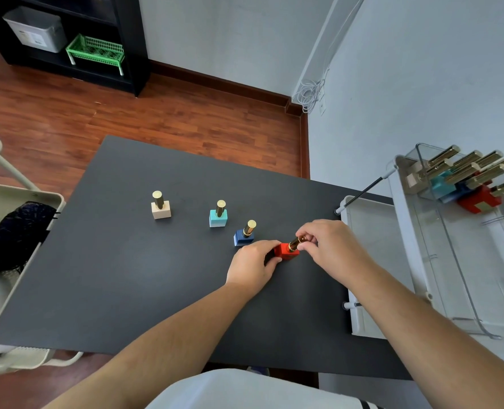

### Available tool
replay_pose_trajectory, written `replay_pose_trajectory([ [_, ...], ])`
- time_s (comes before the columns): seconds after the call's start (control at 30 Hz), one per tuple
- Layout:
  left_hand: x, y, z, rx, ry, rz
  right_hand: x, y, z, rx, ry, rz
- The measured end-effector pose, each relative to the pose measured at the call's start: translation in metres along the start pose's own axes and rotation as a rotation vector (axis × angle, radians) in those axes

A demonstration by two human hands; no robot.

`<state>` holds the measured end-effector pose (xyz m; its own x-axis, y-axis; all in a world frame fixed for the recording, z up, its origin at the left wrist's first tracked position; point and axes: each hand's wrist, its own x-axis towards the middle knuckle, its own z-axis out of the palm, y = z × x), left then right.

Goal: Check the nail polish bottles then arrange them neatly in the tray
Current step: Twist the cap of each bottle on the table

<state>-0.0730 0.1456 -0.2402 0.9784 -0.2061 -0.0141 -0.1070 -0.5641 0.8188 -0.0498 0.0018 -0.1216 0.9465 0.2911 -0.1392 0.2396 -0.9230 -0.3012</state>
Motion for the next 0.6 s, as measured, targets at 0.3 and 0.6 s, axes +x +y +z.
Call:
replay_pose_trajectory([
  [0.3, 0.000, 0.001, -0.001, -0.051, 0.012, -0.039, -0.008, -0.004, 0.013, 0.015, 0.116, -0.013],
  [0.6, -0.005, 0.009, -0.005, -0.066, -0.003, -0.162, -0.017, -0.001, 0.022, 0.157, 0.149, 0.072],
])
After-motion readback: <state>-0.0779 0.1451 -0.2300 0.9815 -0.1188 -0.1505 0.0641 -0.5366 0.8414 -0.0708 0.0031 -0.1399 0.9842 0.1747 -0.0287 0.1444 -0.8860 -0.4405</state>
